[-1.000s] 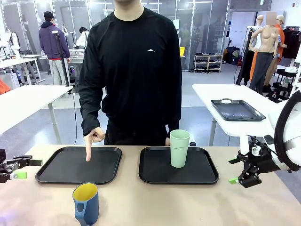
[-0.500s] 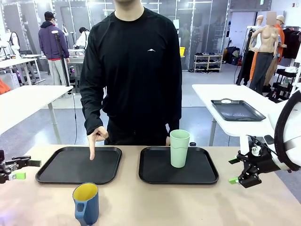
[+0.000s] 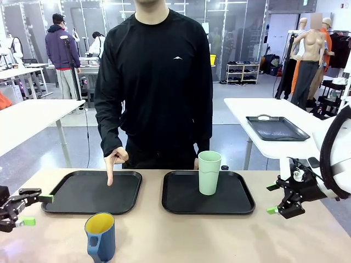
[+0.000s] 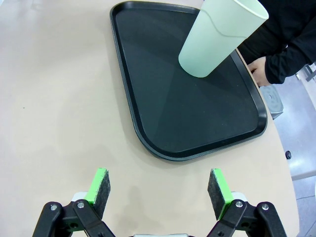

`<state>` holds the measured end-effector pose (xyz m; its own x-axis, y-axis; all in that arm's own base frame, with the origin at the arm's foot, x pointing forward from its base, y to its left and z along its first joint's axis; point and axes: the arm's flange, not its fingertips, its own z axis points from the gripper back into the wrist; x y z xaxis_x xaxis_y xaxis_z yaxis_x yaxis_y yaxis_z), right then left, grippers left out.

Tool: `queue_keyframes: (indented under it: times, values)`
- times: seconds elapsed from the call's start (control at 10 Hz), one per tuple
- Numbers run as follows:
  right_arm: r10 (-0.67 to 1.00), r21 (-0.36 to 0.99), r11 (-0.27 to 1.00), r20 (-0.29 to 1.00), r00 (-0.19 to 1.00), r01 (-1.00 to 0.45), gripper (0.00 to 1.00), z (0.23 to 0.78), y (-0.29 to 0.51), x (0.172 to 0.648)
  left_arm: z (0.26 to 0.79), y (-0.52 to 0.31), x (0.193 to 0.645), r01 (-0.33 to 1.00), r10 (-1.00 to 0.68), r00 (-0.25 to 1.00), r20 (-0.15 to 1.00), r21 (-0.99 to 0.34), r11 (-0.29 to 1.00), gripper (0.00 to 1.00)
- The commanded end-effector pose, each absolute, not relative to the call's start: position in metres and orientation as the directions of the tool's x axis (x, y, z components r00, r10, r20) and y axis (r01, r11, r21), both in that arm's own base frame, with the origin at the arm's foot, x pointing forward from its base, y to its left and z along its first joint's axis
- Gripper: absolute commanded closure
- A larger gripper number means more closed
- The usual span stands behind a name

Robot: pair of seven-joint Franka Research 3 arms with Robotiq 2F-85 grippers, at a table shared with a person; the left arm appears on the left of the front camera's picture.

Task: Sort and store the cups by type.
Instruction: Pick up the Handle plastic cup and place it into the empty Flat Tray.

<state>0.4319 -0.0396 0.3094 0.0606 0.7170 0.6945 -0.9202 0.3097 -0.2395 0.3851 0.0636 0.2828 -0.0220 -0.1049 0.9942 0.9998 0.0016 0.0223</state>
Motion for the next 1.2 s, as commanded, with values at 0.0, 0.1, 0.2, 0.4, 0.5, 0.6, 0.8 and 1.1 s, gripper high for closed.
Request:
queue_keyframes:
  times: [0.0, 0.1, 0.2, 0.4, 0.5, 0.6, 0.8, 1.1]
  values:
    - [0.709, -0.242, 0.314, 0.703, 0.057, -0.918, 0.0, 0.308, -0.04, 0.435, 0.247, 0.042, 0.372, 0.991, -0.093, -0.13, 0.987, 0.13, 0.001, 0.0]
    - [0.709, -0.242, 0.314, 0.703, 0.057, -0.918, 0.0, 0.308, -0.04, 0.435, 0.236, 0.029, 0.372, 0.99, -0.111, -0.141, 0.984, 0.143, 0.005, 0.0]
    - [0.709, -0.242, 0.314, 0.703, 0.057, -0.918, 0.0, 0.308, -0.04, 0.435, 0.226, 0.016, 0.372, 0.988, -0.141, -0.155, 0.978, 0.157, -0.001, 0.0]
    - [0.709, -0.242, 0.314, 0.703, 0.057, -0.918, 0.0, 0.308, -0.04, 0.435, 0.208, 0.0, 0.371, 0.989, -0.191, -0.146, 0.971, 0.144, -0.029, 0.0]
    - [0.709, -0.242, 0.314, 0.703, 0.057, -0.918, 0.0, 0.308, -0.04, 0.435, 0.203, -0.003, 0.37, 0.988, -0.222, -0.152, 0.963, 0.144, -0.05, 0.0]
    - [0.709, -0.242, 0.314, 0.703, 0.057, -0.918, 0.0, 0.308, -0.04, 0.435, 0.199, -0.008, 0.369, 0.986, -0.256, -0.166, 0.952, 0.151, -0.078, 0.0]
    - [0.709, -0.242, 0.314, 0.703, 0.057, -0.918, 0.0, 0.308, -0.04, 0.435, 0.191, -0.018, 0.371, 0.986, -0.279, -0.153, 0.948, 0.128, -0.106, 0.0]
    - [0.709, -0.242, 0.314, 0.703, 0.057, -0.918, 0.0, 0.308, -0.04, 0.435, 0.293, -0.022, 0.39, 0.994, -0.248, -0.093, 0.964, 0.078, -0.07, 0.0]
